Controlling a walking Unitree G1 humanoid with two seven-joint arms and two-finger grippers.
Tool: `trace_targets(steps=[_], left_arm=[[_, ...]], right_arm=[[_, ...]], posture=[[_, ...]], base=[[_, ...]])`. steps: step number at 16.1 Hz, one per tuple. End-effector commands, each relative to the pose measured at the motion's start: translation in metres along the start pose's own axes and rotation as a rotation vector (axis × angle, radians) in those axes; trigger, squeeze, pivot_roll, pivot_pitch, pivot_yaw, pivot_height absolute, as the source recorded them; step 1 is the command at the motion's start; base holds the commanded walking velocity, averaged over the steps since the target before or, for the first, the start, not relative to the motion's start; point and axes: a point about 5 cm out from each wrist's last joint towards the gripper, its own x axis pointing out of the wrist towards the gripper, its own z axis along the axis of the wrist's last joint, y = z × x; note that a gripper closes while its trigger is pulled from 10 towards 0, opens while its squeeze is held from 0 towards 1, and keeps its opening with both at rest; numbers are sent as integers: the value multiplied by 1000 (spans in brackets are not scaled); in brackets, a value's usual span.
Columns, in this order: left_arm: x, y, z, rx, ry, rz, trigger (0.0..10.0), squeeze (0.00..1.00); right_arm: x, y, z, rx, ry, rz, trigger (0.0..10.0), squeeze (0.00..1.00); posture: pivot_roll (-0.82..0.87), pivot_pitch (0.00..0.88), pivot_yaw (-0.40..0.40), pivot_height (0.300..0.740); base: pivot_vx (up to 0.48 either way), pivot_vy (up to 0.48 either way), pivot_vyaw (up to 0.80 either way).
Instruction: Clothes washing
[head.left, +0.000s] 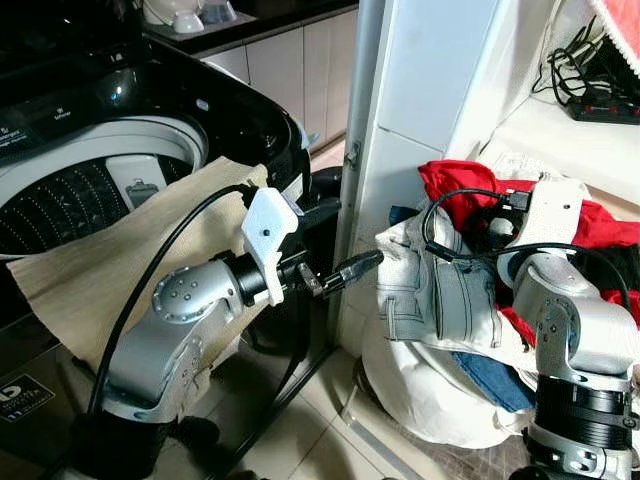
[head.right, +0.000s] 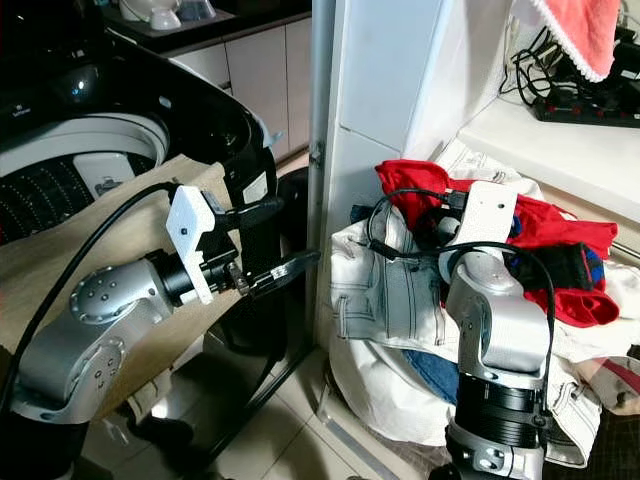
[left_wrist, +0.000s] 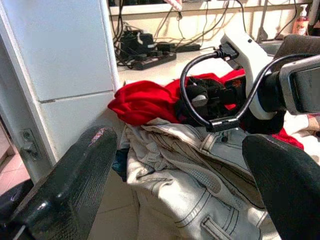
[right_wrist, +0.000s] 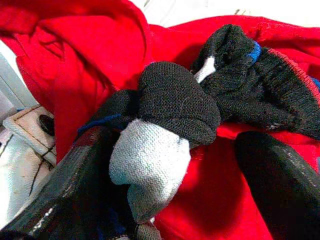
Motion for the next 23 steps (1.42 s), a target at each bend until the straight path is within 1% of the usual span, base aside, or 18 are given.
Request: trace_targets(steps=[1, 4, 7, 13, 16, 18, 19, 20, 21, 22, 23], left_arm=[[-1, -4, 2, -1, 0, -20, 10000, 0], [-1, -4, 2, -3, 1, -23, 10000, 0], [0, -8, 1, -21, 1, -50, 10000, 0], [1, -11, 0, -29, 4, -60, 10000, 0], [1, -11, 0, -40, 2, -48, 10000, 0], [1, -10, 0, -50, 4, -28, 10000, 0], [1, -8, 1, -69, 0, -2, 10000, 0], [3, -2, 3, -63, -17, 47, 10000, 0], [6, 3, 7, -40, -44, 93, 10000, 0], [8, 5, 11, -38, -75, 109, 10000, 0], [10, 6, 17, -37, -116, 118, 10000, 1000]], right_arm=[[0, 3, 4, 30, -15, 29, 0, 0], [0, 5, 2, 50, -18, 44, 0, 0], [-3, 6, 3, 66, -30, 51, 0, 0], [-6, 5, 2, 74, -35, 47, 0, 0], [-8, 4, 4, 81, -47, 39, 0, 0], [-10, 1, 6, 80, -74, 20, 0, 0], [-13, -1, 14, 104, -138, 30, 0, 0], [-18, -3, 26, 128, -224, 54, 0, 0], [-24, -4, 35, 129, -286, 85, 0, 0], [-28, -4, 42, 124, -322, 121, 0, 0], [-35, -3, 51, 114, -364, 186, 0, 0]], posture=[[-83, 0, -1, 740], [-81, 0, 1, 740], [-85, 0, 5, 740], [-90, 0, 9, 740], [-89, 0, 8, 740], [-89, 0, 7, 740], [-89, 0, 7, 740], [-89, 0, 6, 740], [-92, 0, 7, 740], [-95, 0, 8, 740], [-97, 0, 9, 740]], base=[[0, 0, 0], [0, 0, 0], [0, 0, 0], [0, 0, 0], [0, 0, 0], [0, 0, 0], [0, 0, 0], [0, 0, 0], [0, 0, 0], [0, 0, 0], [0, 0, 0]])
